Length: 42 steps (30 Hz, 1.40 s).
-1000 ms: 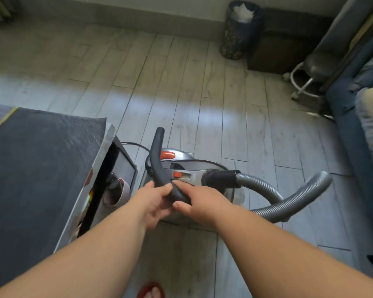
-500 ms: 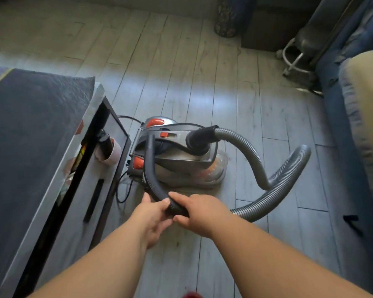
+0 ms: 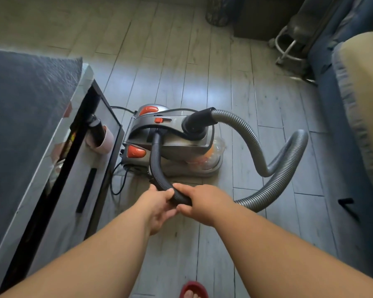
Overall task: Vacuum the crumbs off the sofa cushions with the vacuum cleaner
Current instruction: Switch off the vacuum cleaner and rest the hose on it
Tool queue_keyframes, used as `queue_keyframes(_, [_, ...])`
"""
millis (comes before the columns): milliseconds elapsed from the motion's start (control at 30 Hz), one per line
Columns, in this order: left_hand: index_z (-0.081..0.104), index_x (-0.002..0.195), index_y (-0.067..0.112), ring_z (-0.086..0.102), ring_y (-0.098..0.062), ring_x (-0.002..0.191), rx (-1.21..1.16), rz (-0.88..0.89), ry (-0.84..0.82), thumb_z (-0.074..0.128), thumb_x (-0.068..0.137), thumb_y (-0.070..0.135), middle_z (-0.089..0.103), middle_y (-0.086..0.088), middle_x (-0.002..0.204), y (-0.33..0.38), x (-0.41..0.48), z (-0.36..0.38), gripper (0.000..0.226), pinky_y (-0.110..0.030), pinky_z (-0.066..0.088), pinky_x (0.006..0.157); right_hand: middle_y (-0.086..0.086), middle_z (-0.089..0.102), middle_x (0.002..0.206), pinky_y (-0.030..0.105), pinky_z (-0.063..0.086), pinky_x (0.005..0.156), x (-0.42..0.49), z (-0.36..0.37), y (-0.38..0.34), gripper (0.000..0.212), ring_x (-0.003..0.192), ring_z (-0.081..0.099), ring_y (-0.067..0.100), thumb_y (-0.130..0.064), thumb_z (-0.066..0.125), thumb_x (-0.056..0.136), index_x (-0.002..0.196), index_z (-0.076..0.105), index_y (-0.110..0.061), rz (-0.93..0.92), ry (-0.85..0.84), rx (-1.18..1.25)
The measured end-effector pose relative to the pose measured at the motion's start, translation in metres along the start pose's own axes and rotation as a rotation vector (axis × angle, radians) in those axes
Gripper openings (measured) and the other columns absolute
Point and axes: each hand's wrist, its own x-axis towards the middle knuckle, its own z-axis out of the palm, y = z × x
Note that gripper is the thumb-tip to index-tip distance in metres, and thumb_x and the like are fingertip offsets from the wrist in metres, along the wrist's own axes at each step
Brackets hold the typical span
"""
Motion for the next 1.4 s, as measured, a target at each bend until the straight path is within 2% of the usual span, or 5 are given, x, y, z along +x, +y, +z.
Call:
queue_keyframes(300, [0.019, 0.155, 0.02, 0.066, -0.023, 0.082, 0.019, 0.004, 0.049, 0.047, 0.102, 0.007, 0.055, -0.017, 0.137, 0.028, 0.027, -0.002, 0.061, -0.033, 0.058, 0.048, 0.003, 0.057, 0.133, 0.038, 0.046, 0.088, 0.032, -0.013, -0.008, 0.065, 0.117, 0.055, 0.028, -0.057, 0.047, 0.089, 0.147, 0.022, -0.046, 0.044, 0.041, -0.01])
queue_keyframes(433, [0.04, 0.127, 0.012, 0.062, -0.032, 0.095, 0.065, -0.054, 0.087, 0.044, 0.101, 0.001, 0.059, -0.018, 0.123, 0.036, 0.036, 0.003, 0.028, -0.04, 0.056, 0.045, 0.003, 0.057, 0.132, 0.038, 0.047, 0.087, 0.042, -0.007, -0.006, 0.067, 0.115, 0.055, 0.027, -0.055, 0.047, 0.089, 0.149, 0.02, -0.042, 0.057, 0.006, -0.058])
queue_keyframes(633, [0.007, 0.155, 0.03, 0.062, -0.031, 0.093, 0.082, -0.07, 0.118, 0.042, 0.102, 0.003, 0.055, -0.016, 0.136, 0.019, 0.054, 0.007, 0.069, -0.042, 0.051, 0.065, 0.006, 0.056, 0.131, 0.037, 0.044, 0.087, 0.046, 0.013, 0.007, 0.069, 0.116, 0.054, 0.027, -0.056, 0.045, 0.091, 0.151, 0.014, -0.041, 0.066, -0.039, -0.033])
queue_keyframes(1100, [0.035, 0.14, 0.011, 0.067, -0.021, 0.064, 0.169, -0.036, 0.109, 0.044, 0.101, 0.002, 0.063, -0.013, 0.103, 0.02, 0.06, -0.006, 0.041, -0.037, 0.056, 0.042, 0.004, 0.059, 0.128, 0.038, 0.049, 0.087, 0.052, 0.018, 0.008, 0.079, 0.111, 0.057, 0.026, -0.063, 0.048, 0.087, 0.151, 0.013, -0.035, 0.076, -0.101, 0.012])
queue_keyframes(1400, [0.023, 0.15, 0.02, 0.067, -0.024, 0.081, 0.173, -0.043, 0.128, 0.051, 0.1, 0.011, 0.063, -0.014, 0.111, 0.02, 0.052, -0.004, 0.059, -0.035, 0.051, 0.043, 0.0, 0.056, 0.131, 0.038, 0.05, 0.088, 0.042, 0.015, 0.007, 0.087, 0.115, 0.055, 0.023, -0.072, 0.048, 0.081, 0.152, 0.013, -0.036, 0.102, -0.076, 0.018])
